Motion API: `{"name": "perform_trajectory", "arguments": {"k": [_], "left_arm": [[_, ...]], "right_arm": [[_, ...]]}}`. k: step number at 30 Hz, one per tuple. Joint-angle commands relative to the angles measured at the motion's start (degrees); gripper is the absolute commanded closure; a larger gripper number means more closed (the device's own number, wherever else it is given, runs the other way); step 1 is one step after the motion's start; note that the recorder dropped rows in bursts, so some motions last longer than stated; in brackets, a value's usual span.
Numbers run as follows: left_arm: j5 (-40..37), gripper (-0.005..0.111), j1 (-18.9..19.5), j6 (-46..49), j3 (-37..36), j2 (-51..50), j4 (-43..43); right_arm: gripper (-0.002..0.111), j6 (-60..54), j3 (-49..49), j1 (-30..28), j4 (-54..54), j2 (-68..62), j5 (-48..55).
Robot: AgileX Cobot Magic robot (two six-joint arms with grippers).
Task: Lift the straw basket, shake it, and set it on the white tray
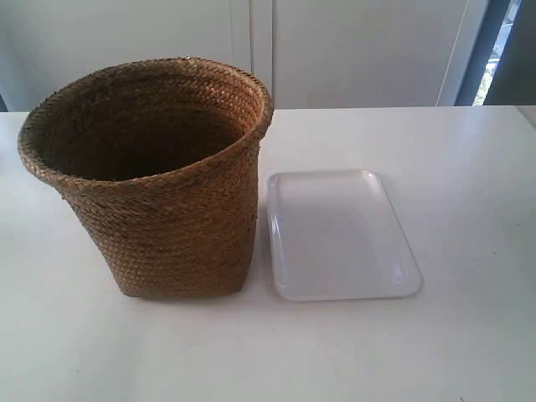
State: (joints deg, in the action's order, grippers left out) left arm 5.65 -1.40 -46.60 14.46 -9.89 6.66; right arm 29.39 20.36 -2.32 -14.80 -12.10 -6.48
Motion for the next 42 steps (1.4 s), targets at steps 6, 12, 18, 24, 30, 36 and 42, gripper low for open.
{"name": "perform_trajectory", "arguments": {"k": [6, 12, 18, 24, 30, 36, 42], "left_arm": [[-0.82, 0.107, 0.08, 5.36, 3.36, -7.57, 0.46], [-1.80, 0.107, 0.08, 7.96, 12.86, -20.53, 0.46], [-4.31, 0.107, 0.08, 11.08, 22.53, -30.34, 4.47], [-13.57, 0.107, 0.08, 20.95, 32.62, -37.89, 4.47], [-23.67, 0.107, 0.08, 26.06, 45.61, -45.96, 4.59], [-33.09, 0.107, 0.08, 30.25, 56.82, -55.66, 3.91], [-47.68, 0.107, 0.08, 42.31, 64.59, -64.73, -1.51]], "right_arm": [[0.108, -9.67, 4.01, -0.49, 0.52, -13.03, 6.48], [0.108, -26.39, 17.90, -0.49, 0.52, -27.41, 16.04], [0.108, -34.49, 31.09, -0.49, 0.28, -41.29, 30.41], [0.108, -37.35, 38.52, -0.49, 0.28, -47.33, 34.25], [0.108, -37.35, 46.34, 0.46, 0.05, -54.29, 38.50], [0.108, -38.23, 56.52, 4.35, -0.03, -62.12, 46.92], [0.108, -38.23, 65.09, 7.45, -0.16, -70.55, 57.68]]}}
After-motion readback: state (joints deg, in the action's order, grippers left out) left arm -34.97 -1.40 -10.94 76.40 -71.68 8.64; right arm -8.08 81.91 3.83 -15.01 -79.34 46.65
